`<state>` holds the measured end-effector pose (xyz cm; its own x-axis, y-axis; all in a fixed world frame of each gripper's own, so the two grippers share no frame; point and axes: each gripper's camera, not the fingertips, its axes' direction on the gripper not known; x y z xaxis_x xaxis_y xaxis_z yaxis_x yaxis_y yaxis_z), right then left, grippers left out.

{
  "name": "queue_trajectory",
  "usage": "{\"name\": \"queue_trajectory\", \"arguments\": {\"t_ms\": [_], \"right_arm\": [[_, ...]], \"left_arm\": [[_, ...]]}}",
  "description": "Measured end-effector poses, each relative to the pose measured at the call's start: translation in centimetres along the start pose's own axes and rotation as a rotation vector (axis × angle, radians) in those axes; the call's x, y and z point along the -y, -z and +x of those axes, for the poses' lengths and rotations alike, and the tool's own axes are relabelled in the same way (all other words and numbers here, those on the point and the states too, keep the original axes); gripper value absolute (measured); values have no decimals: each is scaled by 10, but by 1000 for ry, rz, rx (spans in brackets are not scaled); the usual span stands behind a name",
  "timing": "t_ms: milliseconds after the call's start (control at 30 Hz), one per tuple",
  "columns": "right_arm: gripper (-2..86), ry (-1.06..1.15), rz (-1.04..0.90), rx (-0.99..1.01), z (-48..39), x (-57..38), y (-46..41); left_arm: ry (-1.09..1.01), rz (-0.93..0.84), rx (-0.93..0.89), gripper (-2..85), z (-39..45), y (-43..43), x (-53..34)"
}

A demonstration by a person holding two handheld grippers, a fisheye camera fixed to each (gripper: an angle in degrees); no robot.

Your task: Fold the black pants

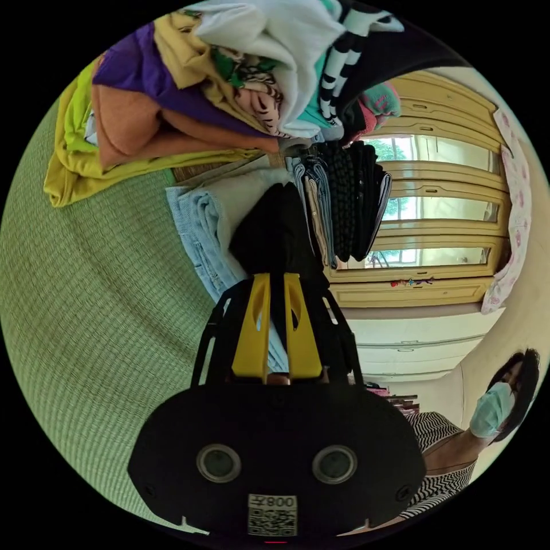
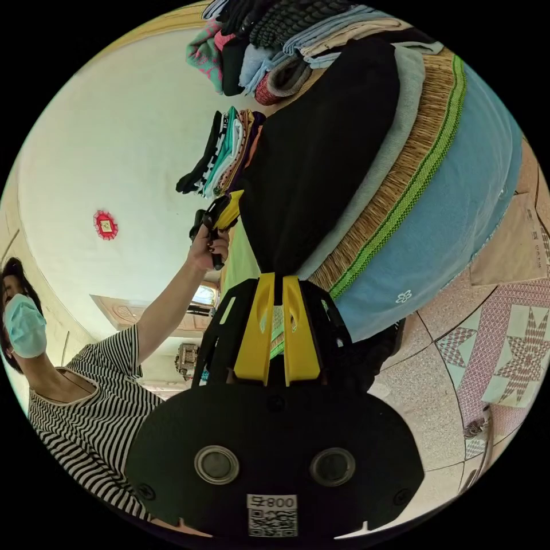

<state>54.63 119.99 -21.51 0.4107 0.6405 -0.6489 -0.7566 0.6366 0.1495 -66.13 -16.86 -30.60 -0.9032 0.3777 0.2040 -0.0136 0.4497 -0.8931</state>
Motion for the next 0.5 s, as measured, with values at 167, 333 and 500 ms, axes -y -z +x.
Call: {"name": "queue_trajectory", "arguments": {"t_ms": [167, 333, 500], "right_arm": [[19, 37, -19, -66, 10, 10, -1], [19, 12, 14, -21, 31, 11, 7], [10, -33, 71, 34, 52, 1, 29]], "left_arm": [[-97, -31, 80, 44, 45, -18, 56], [-73, 11, 76, 57, 74, -24, 84], [-109, 155, 158, 49, 116, -13, 95]]}}
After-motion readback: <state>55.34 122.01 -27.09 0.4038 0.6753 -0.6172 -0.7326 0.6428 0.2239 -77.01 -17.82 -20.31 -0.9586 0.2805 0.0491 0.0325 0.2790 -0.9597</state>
